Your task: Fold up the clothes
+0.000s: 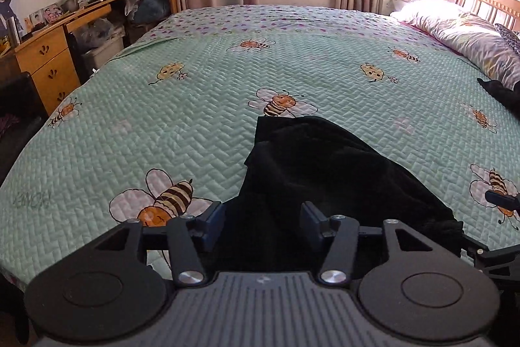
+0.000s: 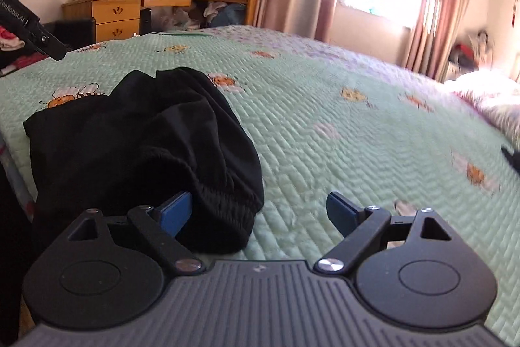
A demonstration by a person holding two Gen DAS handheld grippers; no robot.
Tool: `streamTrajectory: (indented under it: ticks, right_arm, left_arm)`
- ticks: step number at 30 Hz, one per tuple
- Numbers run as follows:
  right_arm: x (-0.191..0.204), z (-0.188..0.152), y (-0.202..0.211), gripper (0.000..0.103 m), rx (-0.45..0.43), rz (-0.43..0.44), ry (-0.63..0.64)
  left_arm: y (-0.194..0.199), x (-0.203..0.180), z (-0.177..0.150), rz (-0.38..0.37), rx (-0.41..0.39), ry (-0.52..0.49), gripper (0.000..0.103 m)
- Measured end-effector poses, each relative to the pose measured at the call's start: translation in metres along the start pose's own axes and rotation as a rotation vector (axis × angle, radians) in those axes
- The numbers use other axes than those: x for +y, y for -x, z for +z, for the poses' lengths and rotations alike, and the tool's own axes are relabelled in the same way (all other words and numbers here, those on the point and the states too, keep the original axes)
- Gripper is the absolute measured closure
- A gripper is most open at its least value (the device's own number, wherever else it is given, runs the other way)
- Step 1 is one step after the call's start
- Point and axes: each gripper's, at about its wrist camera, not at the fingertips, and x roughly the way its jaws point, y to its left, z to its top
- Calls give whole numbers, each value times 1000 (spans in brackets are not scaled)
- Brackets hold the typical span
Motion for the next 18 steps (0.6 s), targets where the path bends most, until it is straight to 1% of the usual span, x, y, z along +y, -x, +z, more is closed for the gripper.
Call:
streamTrajectory:
  ticks: [1,5,9,11,12,14,18]
  right_arm:
    - [3,3,-2,13,1,5,11]
    - [13,15,-12,13,-11,9,50]
    - [28,25,-18,15,-27,32,127]
    - [30,27,-21,22,-11,52,143]
    - [29,28,-21,29,0,65,133]
    - [26,29,-21,30,18,79,122]
    - [25,29,-20,31,45,96,110]
  left_arm:
    - [1,1,0,-2,-8,4,41]
    - [5,-3,4,-8,-20,-3,39]
    - [5,0,1,-22,-18,12,38]
    - [7,6,-2,-15,-16,26,36]
    - [8,10,-3,-12,-18,34,36]
    - [10,17,-5,-8,-21,53,33]
    - [11,26,-10,-2,-23,74,33]
